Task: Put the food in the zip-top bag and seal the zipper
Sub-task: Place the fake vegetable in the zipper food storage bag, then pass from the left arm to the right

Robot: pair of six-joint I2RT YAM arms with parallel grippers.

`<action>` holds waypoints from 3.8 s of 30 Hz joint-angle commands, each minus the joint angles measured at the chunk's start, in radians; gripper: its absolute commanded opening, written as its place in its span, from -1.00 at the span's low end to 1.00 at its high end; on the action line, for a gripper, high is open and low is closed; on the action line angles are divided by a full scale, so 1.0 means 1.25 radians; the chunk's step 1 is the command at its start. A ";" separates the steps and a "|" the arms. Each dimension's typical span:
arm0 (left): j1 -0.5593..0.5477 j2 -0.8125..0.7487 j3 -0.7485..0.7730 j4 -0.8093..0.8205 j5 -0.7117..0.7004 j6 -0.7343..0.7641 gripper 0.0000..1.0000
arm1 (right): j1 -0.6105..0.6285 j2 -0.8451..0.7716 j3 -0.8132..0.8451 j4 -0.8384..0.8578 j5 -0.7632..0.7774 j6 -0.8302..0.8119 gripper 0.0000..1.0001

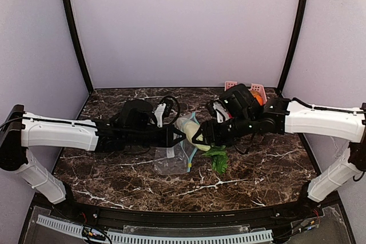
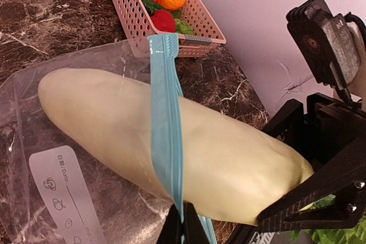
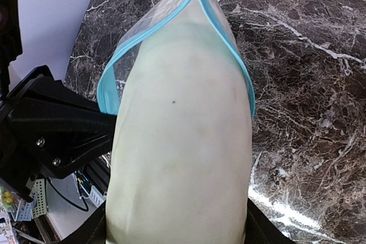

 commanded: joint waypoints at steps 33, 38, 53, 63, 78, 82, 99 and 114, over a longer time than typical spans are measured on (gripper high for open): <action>-0.030 -0.010 -0.032 0.031 -0.018 -0.082 -0.99 | -0.029 -0.013 -0.038 0.078 -0.019 -0.040 0.76; -0.030 -0.008 -0.033 0.032 -0.018 -0.083 -0.99 | -0.028 -0.059 -0.080 0.065 -0.052 -0.069 0.69; -0.030 -0.003 -0.035 0.035 -0.006 -0.094 -0.99 | 0.010 -0.040 -0.159 0.159 -0.157 -0.049 0.03; -0.030 -0.004 -0.049 0.049 0.005 -0.122 -0.99 | 0.023 0.049 -0.163 0.263 -0.141 -0.008 -0.05; -0.038 0.026 -0.064 0.095 0.040 -0.152 -0.99 | 0.028 0.164 -0.141 0.355 -0.088 0.038 0.20; -0.039 0.028 -0.066 0.099 0.044 -0.153 -0.99 | 0.029 0.197 -0.132 0.367 -0.090 0.041 0.27; -0.038 0.010 -0.083 0.065 0.042 -0.118 -0.99 | 0.045 0.190 -0.159 0.407 -0.135 -0.047 0.34; -0.038 0.006 -0.082 0.078 0.062 -0.124 -0.99 | 0.081 0.237 -0.136 0.352 -0.036 -0.113 0.29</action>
